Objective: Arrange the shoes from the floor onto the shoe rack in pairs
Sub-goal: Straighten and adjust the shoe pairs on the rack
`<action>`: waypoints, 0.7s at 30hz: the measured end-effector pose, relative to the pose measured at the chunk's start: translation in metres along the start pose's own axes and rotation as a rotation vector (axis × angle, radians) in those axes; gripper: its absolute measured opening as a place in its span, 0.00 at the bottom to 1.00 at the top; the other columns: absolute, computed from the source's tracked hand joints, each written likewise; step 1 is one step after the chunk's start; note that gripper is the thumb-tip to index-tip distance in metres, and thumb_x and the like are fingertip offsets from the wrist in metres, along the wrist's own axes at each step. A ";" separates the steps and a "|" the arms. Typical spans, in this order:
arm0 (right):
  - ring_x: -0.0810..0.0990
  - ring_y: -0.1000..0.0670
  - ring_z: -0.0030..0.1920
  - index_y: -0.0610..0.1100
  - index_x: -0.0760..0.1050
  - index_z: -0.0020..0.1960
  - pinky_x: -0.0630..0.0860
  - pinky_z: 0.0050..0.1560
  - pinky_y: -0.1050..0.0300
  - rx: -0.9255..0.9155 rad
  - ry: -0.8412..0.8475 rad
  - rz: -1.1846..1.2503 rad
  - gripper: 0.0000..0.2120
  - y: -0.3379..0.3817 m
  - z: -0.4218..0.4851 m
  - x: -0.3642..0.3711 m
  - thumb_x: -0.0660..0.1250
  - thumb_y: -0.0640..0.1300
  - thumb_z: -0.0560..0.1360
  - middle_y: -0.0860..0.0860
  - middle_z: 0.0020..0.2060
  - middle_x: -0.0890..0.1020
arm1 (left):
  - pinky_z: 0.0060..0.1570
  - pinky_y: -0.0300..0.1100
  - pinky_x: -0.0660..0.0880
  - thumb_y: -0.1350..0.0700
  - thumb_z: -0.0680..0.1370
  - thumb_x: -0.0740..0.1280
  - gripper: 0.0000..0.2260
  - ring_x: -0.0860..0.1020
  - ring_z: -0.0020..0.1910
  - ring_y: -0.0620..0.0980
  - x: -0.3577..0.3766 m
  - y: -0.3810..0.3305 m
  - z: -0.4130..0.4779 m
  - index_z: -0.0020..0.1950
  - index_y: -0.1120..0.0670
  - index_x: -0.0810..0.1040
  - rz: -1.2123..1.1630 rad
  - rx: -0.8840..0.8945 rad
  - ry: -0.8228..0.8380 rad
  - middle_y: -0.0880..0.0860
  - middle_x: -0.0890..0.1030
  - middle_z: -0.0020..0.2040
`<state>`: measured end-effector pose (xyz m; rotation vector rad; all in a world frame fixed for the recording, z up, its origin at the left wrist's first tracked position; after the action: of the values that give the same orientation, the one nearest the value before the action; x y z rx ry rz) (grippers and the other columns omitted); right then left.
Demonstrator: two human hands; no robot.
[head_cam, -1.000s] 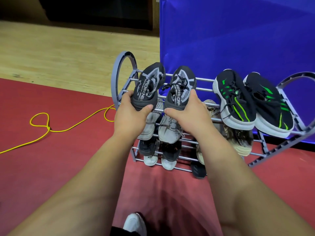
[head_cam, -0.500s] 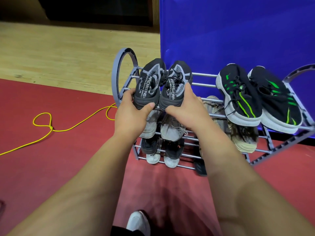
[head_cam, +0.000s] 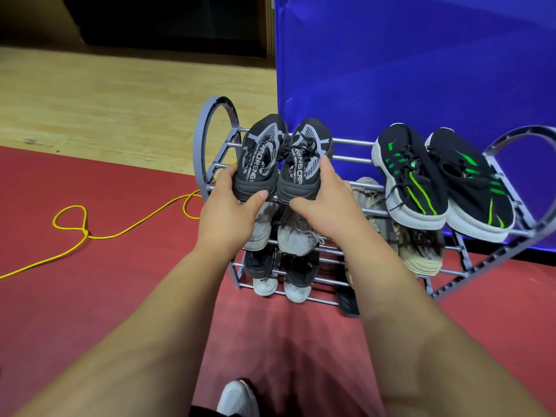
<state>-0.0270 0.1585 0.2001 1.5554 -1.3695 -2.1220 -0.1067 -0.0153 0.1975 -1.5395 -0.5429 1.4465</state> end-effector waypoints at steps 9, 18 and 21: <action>0.67 0.42 0.71 0.55 0.61 0.77 0.69 0.68 0.47 -0.038 0.086 -0.065 0.37 0.001 -0.011 -0.014 0.69 0.51 0.70 0.53 0.69 0.75 | 0.57 0.42 0.70 0.43 0.79 0.67 0.24 0.76 0.59 0.45 -0.007 -0.021 -0.002 0.73 0.49 0.69 -0.054 -0.026 -0.011 0.44 0.75 0.61; 0.79 0.53 0.40 0.48 0.81 0.45 0.79 0.50 0.50 -0.065 0.321 -0.152 0.03 -0.014 -0.084 -0.069 0.70 0.46 0.74 0.54 0.37 0.83 | 0.45 0.48 0.78 0.47 0.77 0.66 0.05 0.83 0.41 0.48 0.013 -0.088 -0.068 0.46 0.46 0.78 -0.104 0.119 0.126 0.48 0.82 0.38; 0.81 0.47 0.46 0.46 0.81 0.51 0.77 0.50 0.53 0.018 0.562 -0.331 0.10 -0.049 -0.108 -0.078 0.71 0.51 0.75 0.49 0.45 0.85 | 0.42 0.45 0.77 0.50 0.77 0.69 0.04 0.80 0.38 0.49 0.062 -0.094 -0.088 0.48 0.49 0.80 0.114 0.202 0.450 0.49 0.81 0.36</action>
<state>0.1139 0.1725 0.2123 2.2817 -0.9895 -1.6091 0.0144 0.0517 0.2328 -1.6818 -0.0399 1.1433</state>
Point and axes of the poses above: each hand's wrist, its own z-axis towards the middle knuckle, its own x-axis out of the palm, y = z × x, the point moved 3 cm from there along z, towards the middle knuckle
